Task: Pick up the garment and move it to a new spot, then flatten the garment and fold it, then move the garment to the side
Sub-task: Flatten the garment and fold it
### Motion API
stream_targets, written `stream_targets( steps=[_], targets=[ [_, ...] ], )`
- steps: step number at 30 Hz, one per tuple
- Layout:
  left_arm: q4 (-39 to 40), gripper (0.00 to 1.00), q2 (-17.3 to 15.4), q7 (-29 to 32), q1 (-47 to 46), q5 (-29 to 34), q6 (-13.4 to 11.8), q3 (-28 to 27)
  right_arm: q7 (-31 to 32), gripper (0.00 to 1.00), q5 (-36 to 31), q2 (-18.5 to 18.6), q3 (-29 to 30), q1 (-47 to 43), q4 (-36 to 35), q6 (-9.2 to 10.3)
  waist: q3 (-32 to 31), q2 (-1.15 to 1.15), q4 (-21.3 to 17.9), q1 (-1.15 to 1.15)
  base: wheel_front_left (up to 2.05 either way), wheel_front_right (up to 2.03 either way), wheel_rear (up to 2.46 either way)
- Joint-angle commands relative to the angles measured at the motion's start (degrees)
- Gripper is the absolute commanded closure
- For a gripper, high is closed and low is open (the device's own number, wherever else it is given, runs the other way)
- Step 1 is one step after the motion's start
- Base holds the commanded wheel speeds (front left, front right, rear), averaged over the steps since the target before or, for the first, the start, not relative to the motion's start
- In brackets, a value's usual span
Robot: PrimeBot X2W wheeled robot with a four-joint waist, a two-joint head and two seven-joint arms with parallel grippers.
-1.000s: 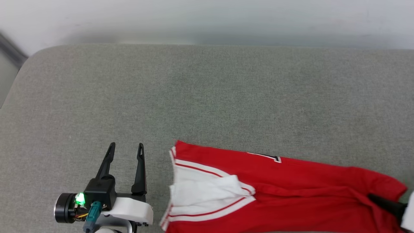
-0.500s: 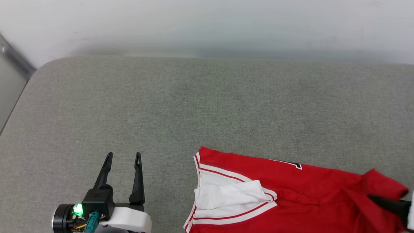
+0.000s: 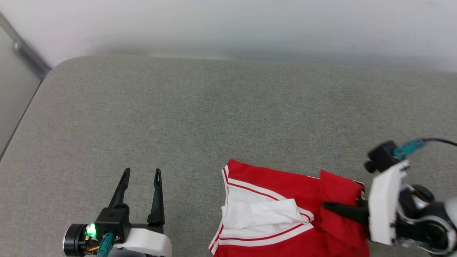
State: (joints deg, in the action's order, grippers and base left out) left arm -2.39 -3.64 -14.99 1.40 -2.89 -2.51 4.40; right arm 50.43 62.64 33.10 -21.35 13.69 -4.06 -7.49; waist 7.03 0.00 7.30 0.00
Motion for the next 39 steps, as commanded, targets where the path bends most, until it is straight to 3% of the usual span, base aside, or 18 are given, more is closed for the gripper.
stream_targets(
  steps=[1, 10, 22, 25, 32, 35, 39],
  targets=[
    [-0.3, 0.0, 0.1, -0.3, -0.9, -0.1, 0.5, 0.0, 0.4, 1.0, -1.4, -2.0, -1.3, 2.5, 1.0, 0.0, 0.7, 0.0, 0.5, 0.0, 0.0, 0.0, 0.0],
    [-0.7, 0.0, 0.6, -0.3, -2.8, -0.8, 0.6, 0.3, 0.4, 1.0, -9.7, -10.5, -10.3, 13.3, 10.6, 0.0, 3.1, 0.0, 2.1, 0.0, 0.0, 0.0, 0.0],
    [-1.2, 0.0, 0.8, -0.3, -3.7, -2.4, -0.4, 1.7, -5.8, 0.98, -14.9, -12.5, -21.4, 17.8, 22.9, 0.02, 4.5, 0.0, 2.9, 0.0, 0.0, 0.0, 0.0],
    [-1.7, 0.0, 0.8, -0.3, -3.3, -2.5, -0.4, 1.7, -9.0, 0.0, -14.1, -11.7, -22.6, 18.2, 22.9, 0.02, 3.7, 0.0, 2.6, 0.0, 0.0, 0.0, 0.0],
    [-1.9, 0.0, 0.8, -0.3, -1.5, -1.7, -0.1, 0.9, -20.4, 0.0, -14.5, -5.4, -22.9, 19.0, 14.9, 0.01, 0.5, 0.0, 1.0, 0.0, 0.0, 0.0, 0.0],
    [-1.7, 0.0, 0.8, -0.3, -0.7, -1.3, -0.1, 0.4, -27.8, 0.0, -16.7, -2.9, -19.5, 18.6, 12.7, 0.01, -0.5, 0.0, 0.1, 0.0, 0.0, 0.0, 0.0],
    [-1.2, 0.0, 0.8, -0.2, 0.1, -1.1, 0.0, 0.0, -39.1, 0.0, -22.6, -2.5, -11.5, 16.6, 12.7, 0.01, -1.3, 0.0, -1.1, 0.0, 0.0, 0.0, 0.0]
  ],
)
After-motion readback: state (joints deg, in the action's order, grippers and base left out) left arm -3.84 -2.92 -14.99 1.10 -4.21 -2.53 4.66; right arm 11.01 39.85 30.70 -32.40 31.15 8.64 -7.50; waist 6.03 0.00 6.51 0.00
